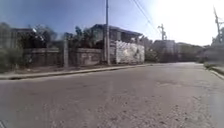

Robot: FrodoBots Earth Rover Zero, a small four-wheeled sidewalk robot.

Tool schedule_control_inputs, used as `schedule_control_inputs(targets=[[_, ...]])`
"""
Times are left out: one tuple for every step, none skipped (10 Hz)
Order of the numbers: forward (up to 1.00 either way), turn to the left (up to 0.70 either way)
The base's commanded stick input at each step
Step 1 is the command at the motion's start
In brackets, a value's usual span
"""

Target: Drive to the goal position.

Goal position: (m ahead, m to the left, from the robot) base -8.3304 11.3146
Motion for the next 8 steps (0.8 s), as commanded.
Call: schedule_control_inputs(targets=[[0.0, 0.87], [0.0, 0.87], [0.0, 0.87], [0.0, 0.87], [0.0, 0.87], [0.0, 0.87], [0.0, 0.86], [0.0, 0.86]])
